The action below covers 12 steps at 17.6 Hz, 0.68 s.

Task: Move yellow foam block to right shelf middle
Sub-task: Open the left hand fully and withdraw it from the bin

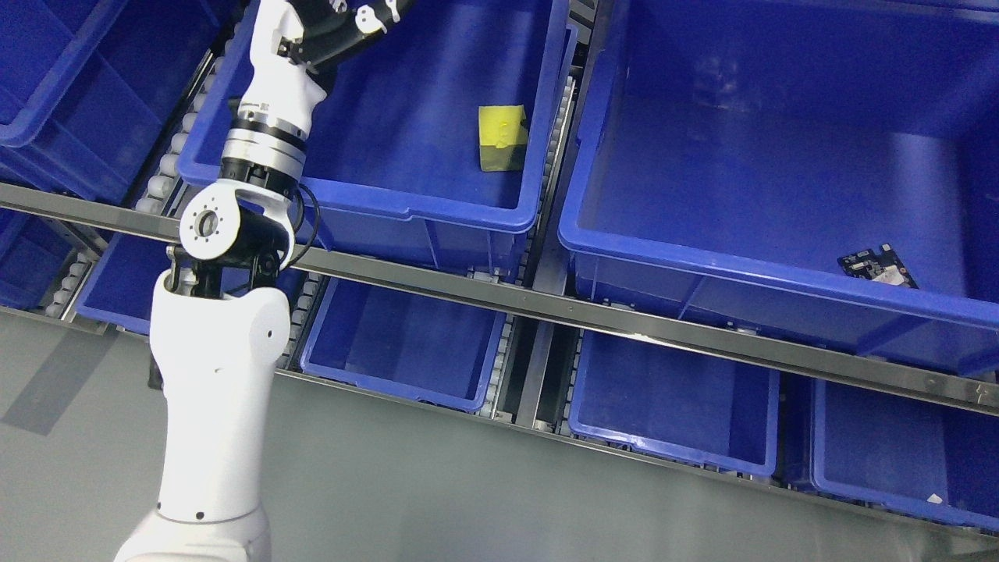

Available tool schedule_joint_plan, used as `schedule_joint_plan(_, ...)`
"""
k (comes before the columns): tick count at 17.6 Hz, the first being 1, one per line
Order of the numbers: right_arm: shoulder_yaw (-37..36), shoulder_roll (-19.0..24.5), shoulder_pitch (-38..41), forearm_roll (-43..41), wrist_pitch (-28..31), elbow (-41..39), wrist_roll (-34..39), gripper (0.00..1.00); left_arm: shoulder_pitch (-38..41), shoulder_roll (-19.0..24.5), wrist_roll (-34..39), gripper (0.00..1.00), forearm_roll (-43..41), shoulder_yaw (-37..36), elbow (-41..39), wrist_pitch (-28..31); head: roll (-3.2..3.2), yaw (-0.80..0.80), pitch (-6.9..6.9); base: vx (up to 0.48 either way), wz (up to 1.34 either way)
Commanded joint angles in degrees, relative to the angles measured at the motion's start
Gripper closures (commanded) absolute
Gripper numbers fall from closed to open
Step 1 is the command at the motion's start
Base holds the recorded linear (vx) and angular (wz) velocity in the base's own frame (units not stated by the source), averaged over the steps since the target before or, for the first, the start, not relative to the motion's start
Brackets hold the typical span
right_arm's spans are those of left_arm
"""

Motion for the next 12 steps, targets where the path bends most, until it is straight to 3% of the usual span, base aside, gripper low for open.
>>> schedule_joint_plan(1,0.00,-1.00,-0.09,0.00,0.04,-1.00,0.03,0.00,5.69,1.00,0.08,0.00,-1.00,1.44,-5.45,2.71,0.00,0.00,0.00,0.000,0.00)
schedule_joint_plan(4,0.00,-1.00,-0.09,0.00,0.04,-1.00,0.03,0.00,5.52,1.00,0.17,0.00,-1.09,1.79,-5.36,5.52,0.00,0.00,0.00,0.000,0.00)
schedule_joint_plan(12,0.00,-1.00,-0.09,0.00,0.04,-1.00,0.03,0.00,5.08,1.00,0.08,0.00,-1.09,3.11,-5.27,5.53,0.00,0.00,0.00,0.000,0.00)
